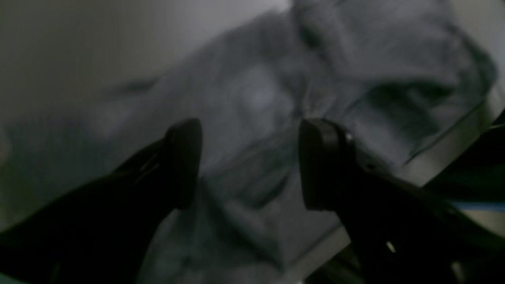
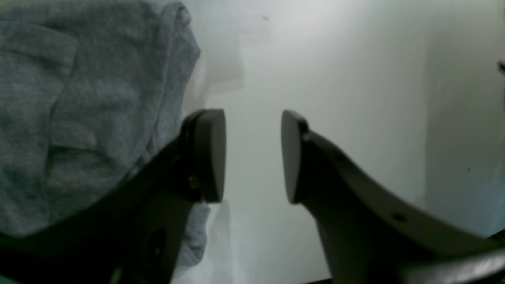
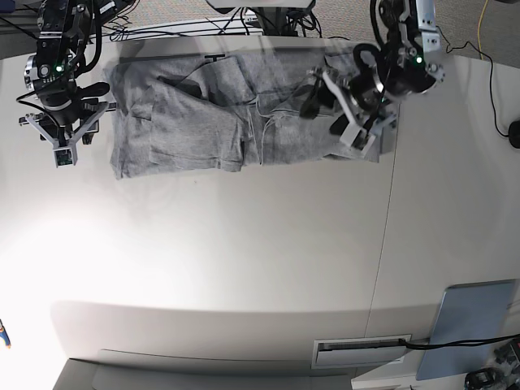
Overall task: Fold the T-shirt properly
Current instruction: 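Fold the strip end with the left gripper toward the right gripper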
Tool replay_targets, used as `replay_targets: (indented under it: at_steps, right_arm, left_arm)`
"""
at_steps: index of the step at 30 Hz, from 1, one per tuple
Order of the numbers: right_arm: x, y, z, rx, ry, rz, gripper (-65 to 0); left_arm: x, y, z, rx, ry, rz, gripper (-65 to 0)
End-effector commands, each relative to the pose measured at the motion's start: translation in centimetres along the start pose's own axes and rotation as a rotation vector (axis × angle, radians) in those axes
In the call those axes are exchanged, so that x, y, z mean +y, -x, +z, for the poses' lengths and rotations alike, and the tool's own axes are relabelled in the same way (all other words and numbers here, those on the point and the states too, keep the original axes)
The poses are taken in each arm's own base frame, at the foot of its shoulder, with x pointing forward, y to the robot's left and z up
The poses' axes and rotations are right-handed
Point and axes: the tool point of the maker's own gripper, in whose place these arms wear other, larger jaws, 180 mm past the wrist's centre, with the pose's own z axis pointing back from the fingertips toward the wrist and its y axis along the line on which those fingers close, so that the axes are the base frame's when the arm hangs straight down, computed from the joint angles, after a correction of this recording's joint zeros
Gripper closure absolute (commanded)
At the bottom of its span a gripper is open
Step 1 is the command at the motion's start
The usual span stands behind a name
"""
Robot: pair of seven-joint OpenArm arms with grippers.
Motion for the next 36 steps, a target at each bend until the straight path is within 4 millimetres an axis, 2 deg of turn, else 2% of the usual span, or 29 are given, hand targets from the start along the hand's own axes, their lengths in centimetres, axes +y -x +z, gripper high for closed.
replay_targets:
  at_steps: [1, 9, 11, 13, 16, 19, 23, 27, 31, 34, 36]
  right_arm:
    - [-0.8, -1.2, 0.4, -0.044, 0.026, 0.017, -23.4]
    - [-0.8, -1.2, 0.4, -0.042, 0.026, 0.017, -23.4]
    - [-0.8, -1.2, 0.4, -0.042, 0.026, 0.017, -23.4]
    - [-0.8, -1.2, 0.4, -0.042, 0.026, 0.017, -23.4]
    - [-0.8, -1.2, 0.4, -0.042, 0.025, 0.017, -23.4]
    - [-0.8, -1.2, 0.4, -0.041, 0.025, 0.017, -23.4]
    - [-0.8, -1.1, 0.4, -0.039, 0.025, 0.017, -23.4]
    - [-0.6, -0.7, 0.4, -0.017, 0.010, 0.008, -23.4]
    - [2.2, 0.5, 0.1, 0.035, -0.151, 0.012, -23.4]
    - [3.8, 1.1, -0.4, 0.046, -0.256, -0.007, -23.5]
    - [3.8, 1.5, -1.1, 0.066, -0.267, -0.023, -23.6]
  left_arm:
    - [0.0, -0.6, 0.4, -0.031, -0.009, -0.011, -39.0]
    - [-0.5, 1.9, 0.4, 0.002, 0.000, 0.033, -39.0]
    - [-2.3, 2.6, 0.5, 0.022, 0.089, 0.080, -39.0]
    - [-5.2, 2.6, 1.1, 0.025, 0.254, 0.074, -39.0]
    - [-9.1, 1.5, 2.6, -0.024, 0.489, 0.075, -39.0]
    - [-10.8, 0.0, 4.0, -0.080, 0.628, 0.100, -39.0]
    - [-10.0, -1.3, 4.0, -0.116, 0.620, 0.070, -39.0]
    - [-7.4, -2.3, 3.3, -0.151, 0.502, 0.048, -39.0]
    - [-4.1, -3.0, 3.7, -0.207, 0.374, 0.073, -39.0]
    - [-2.9, -3.1, 4.1, -0.217, 0.336, 0.080, -39.0]
    - [-2.6, -3.1, 4.2, -0.220, 0.328, 0.076, -39.0]
